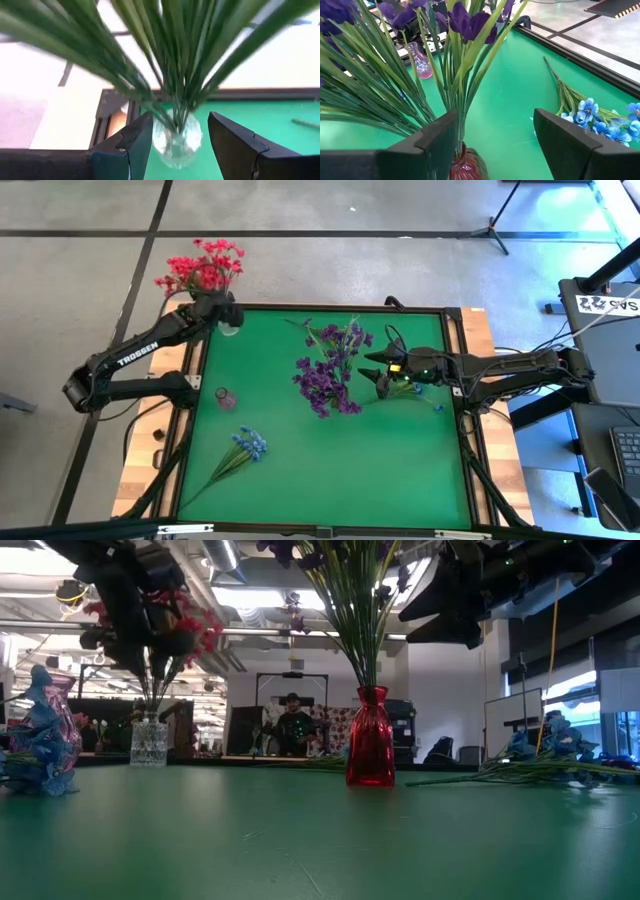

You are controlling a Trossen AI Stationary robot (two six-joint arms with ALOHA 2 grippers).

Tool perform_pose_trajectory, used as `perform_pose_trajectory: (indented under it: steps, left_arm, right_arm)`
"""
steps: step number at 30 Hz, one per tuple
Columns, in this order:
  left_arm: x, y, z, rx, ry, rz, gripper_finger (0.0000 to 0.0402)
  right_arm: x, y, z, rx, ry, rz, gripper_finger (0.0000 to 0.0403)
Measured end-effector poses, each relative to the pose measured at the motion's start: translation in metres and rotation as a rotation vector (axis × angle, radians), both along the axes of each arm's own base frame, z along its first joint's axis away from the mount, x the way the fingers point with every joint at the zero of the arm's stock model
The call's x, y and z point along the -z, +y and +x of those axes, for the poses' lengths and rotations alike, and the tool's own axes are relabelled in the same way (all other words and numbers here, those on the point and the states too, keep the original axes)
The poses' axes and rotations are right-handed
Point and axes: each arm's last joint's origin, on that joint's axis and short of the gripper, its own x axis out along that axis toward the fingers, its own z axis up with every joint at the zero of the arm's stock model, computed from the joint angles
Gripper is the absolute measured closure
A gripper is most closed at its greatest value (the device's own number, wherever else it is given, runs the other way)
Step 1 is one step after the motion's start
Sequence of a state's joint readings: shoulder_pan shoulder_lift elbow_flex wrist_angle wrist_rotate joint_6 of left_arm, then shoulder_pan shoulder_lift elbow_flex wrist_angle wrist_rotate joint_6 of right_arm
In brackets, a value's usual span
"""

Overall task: Sort flowers into vase by color
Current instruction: Put the red flowers into the transparent vase, then put the right blue flowers into the violet vase

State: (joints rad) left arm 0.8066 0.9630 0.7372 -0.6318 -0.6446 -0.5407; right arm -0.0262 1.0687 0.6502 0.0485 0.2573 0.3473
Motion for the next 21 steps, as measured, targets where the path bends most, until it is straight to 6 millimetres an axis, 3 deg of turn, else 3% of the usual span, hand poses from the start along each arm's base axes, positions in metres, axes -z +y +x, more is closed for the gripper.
perform_pose_trajectory:
  steps: [10, 16, 21]
  left_arm:
    - [0.002, -0.012, 0.006, 0.093, -0.088, -0.086, 0.0215]
    - [-0.004, -0.038, 0.008, 0.169, -0.133, -0.105, 0.0215]
    - [-0.013, -0.066, 0.015, 0.348, -0.204, -0.092, 0.0216]
  right_arm:
    - [0.003, 0.0, -0.001, -0.007, 0.027, 0.003, 0.0145]
    - [0.003, 0.0, -0.001, -0.011, 0.029, 0.004, 0.0145]
    - [0.003, 0.0, -0.001, 0.002, 0.03, -0.001, 0.0145]
